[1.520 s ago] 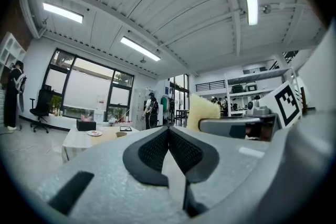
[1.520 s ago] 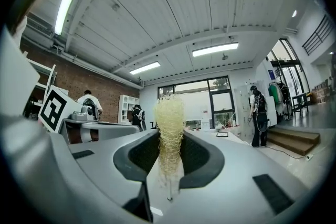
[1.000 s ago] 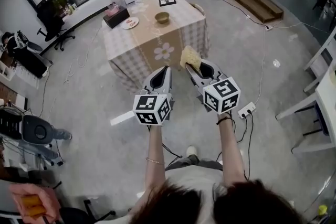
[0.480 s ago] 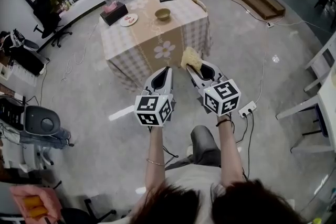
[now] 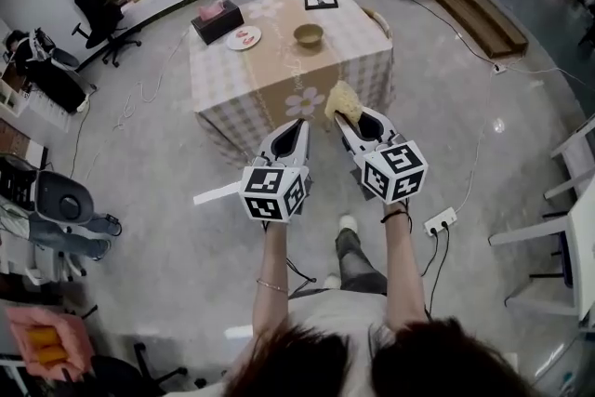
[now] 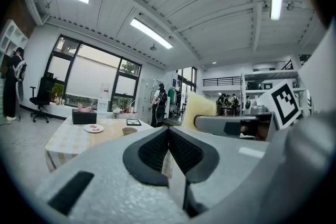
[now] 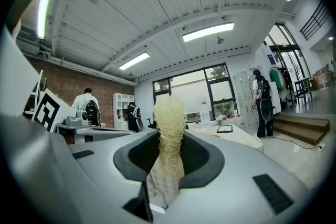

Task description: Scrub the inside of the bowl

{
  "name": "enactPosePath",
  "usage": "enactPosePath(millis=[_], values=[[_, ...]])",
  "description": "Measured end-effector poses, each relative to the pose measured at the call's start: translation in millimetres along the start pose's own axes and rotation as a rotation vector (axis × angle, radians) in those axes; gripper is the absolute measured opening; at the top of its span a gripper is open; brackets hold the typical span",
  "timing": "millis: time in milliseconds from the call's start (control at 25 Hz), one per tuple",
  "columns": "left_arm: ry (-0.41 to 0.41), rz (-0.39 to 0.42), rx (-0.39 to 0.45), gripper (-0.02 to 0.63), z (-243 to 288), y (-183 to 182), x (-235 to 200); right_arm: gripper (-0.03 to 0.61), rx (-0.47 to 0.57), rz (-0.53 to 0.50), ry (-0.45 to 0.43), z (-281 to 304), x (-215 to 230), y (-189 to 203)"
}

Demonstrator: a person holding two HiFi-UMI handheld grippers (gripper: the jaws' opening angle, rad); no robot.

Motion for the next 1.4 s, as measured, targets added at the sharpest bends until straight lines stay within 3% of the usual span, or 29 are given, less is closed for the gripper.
enactPosePath(millis=[200, 400, 680, 960, 1120, 1400], values=[[-0.022, 0.004, 0.003, 0.011, 56, -12, -9, 0.098, -0.017, 0.001, -0.03, 32, 55, -7], [0.015, 0.026, 0.003, 0.011, 104, -20, -3, 0.099, -0.027, 0.023, -0.067, 53, 102, -11], [-0.036, 0.014, 0.03, 0.011, 166, -34, -16, 0.098, -0.025, 0.017, -0.101, 83, 161, -26], [-0.05, -0.027, 0.035, 0.011, 209, -29, -23, 0.099, -0.049, 0.01, -0.143, 109, 197, -22], [-0.089, -0.003, 0.004, 0.011, 228, -28, -34, 0.099, -0.063, 0.019, -0.151, 128, 213, -19], [-0.108, -0.037, -0.041, 0.011, 264, -17, -57, 0.1, -0.089, 0.04, -0.158, 158, 242, -9]])
Point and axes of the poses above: the fingertips, and each gripper's own axes: z forward along the fingers, x to its right, y out of its underside, the point moved 4 cm from there along -z, backward along the fingers, and after that the axes turned 14 degrees about -y, right-handed, at the moved point
